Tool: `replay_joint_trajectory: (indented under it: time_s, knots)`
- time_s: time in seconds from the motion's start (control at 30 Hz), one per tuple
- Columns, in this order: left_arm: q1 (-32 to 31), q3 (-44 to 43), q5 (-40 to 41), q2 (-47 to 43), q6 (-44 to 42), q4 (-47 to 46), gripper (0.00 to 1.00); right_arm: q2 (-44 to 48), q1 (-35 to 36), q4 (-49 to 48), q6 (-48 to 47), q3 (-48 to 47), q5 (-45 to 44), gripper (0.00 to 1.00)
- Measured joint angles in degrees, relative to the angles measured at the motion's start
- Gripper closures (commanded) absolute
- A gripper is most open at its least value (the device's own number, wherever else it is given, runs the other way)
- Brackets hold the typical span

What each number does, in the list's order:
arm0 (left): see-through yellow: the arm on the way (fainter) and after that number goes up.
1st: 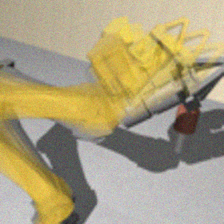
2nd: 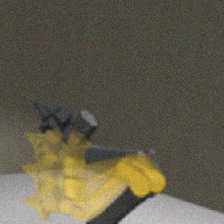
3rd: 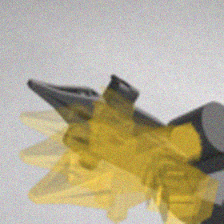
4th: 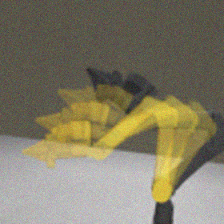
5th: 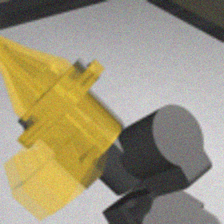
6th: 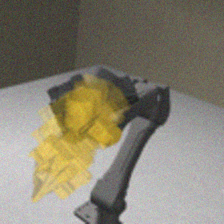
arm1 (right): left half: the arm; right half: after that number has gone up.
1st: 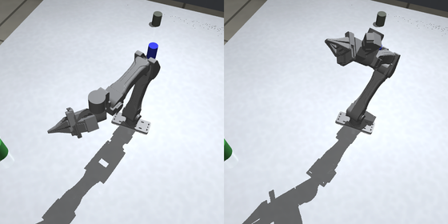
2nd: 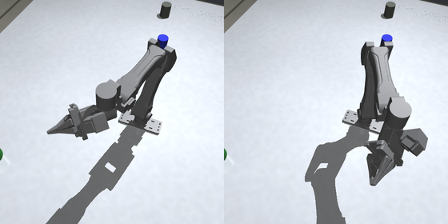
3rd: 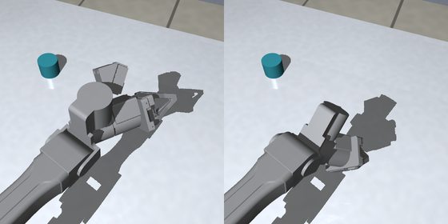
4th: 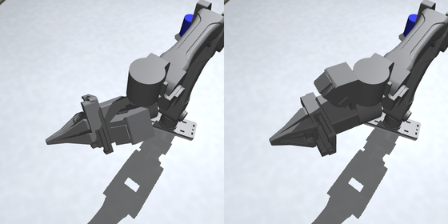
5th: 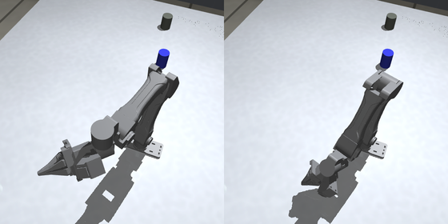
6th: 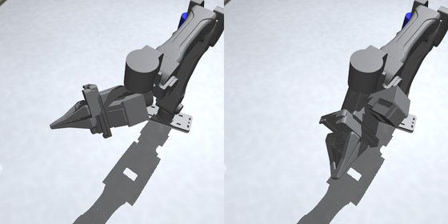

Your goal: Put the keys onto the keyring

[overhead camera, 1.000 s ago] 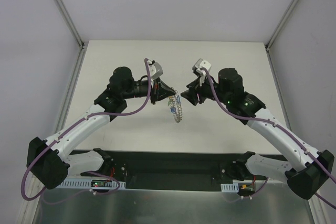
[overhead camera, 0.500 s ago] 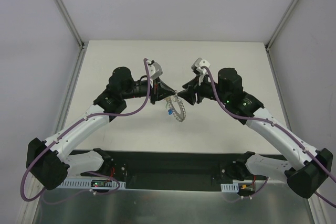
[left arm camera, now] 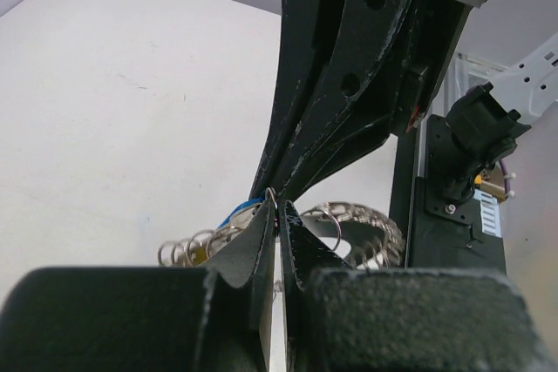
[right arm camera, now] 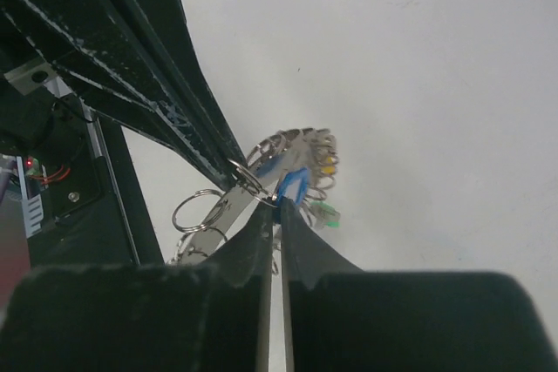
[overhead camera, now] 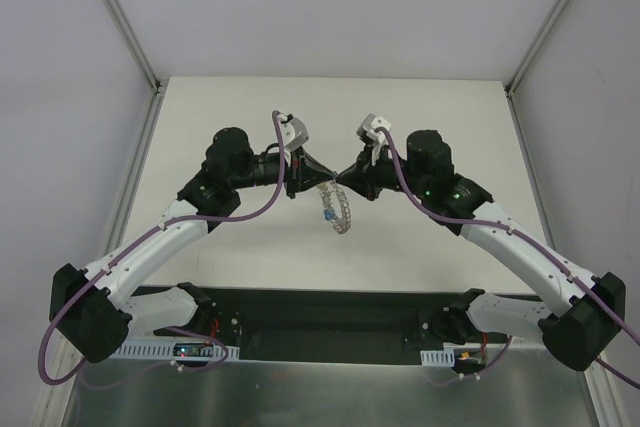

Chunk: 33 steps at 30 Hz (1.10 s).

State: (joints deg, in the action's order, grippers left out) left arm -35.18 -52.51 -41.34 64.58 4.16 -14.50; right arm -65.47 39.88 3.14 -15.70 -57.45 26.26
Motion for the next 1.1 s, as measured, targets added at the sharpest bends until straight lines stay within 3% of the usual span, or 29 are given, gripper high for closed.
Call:
replay_joint_trajectory:
  time_s: [0.63,0.83,1.1]
  knots:
    - [0.04,3.56,1.16,-0.04,3.96,-9.31,0.99,-0.46,1.55,-3.32,1.27,1.05,-0.07,0.99]
    - [0.0,5.57,1.46,-0.92,3.78,-8.81,0.83,-0.46,2.93,2.36,-4.85,-0.83,-4.44,0.99]
    - [0.0,6.82,2.16,-2.75,3.58,-8.55,0.71,-0.52,3.19,10.25,-13.35,-6.05,-6.54,0.99]
